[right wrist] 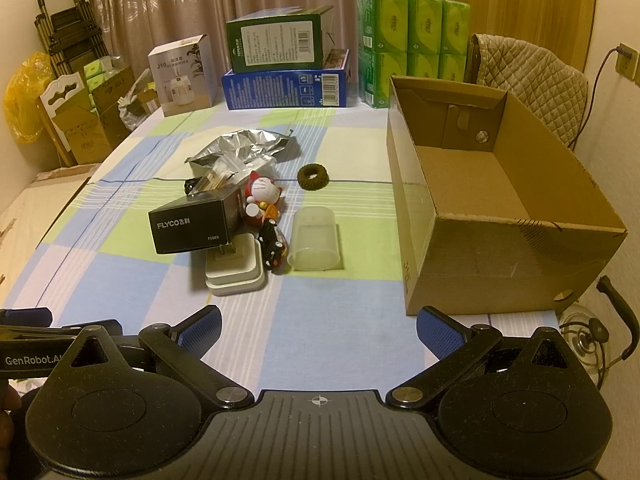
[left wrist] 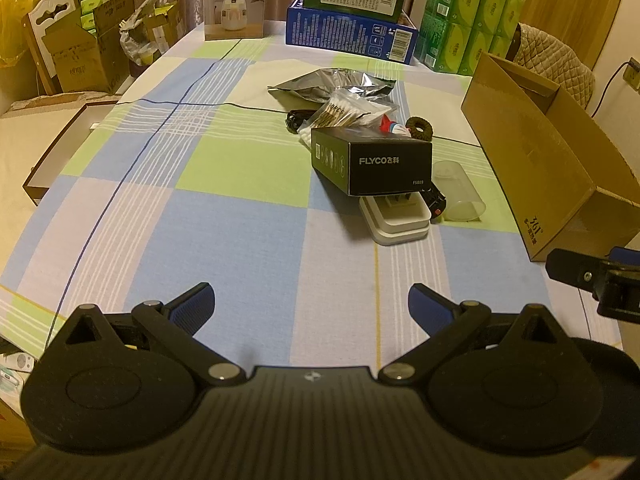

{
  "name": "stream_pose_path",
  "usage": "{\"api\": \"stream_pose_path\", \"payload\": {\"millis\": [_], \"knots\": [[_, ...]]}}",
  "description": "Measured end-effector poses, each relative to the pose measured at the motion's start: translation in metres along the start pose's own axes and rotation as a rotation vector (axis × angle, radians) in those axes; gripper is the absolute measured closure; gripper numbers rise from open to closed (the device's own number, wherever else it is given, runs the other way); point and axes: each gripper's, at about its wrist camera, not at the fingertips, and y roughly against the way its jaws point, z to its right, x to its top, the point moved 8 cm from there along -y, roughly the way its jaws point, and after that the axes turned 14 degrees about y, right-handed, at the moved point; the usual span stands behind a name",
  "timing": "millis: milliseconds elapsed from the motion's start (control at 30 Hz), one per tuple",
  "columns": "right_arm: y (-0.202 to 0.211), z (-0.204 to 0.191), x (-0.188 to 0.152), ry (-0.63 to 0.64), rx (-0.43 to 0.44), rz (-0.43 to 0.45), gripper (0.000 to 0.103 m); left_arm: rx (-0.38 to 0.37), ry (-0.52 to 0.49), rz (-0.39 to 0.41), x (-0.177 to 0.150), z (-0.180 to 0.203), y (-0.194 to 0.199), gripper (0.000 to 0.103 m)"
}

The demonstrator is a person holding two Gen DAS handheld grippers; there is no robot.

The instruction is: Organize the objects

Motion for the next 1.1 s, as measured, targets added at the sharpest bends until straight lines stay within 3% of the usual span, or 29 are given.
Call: {"api": "stream_pose_path", "payload": {"millis": [700, 1100], "knots": [[-0.0013, 0.0018, 0.0008, 0.001, 0.002, -0.002, 0.002, 0.013, 0.009, -0.001, -0.0012, -0.0007, -0.0017, 0.002], [-0.0047, 0.0051, 0.0007, -0.061, 0.042, -0.02, 0.002, -0.002, 0.092, -0.025, 0.004, -0.0093, 0.0004, 0.002]]}}
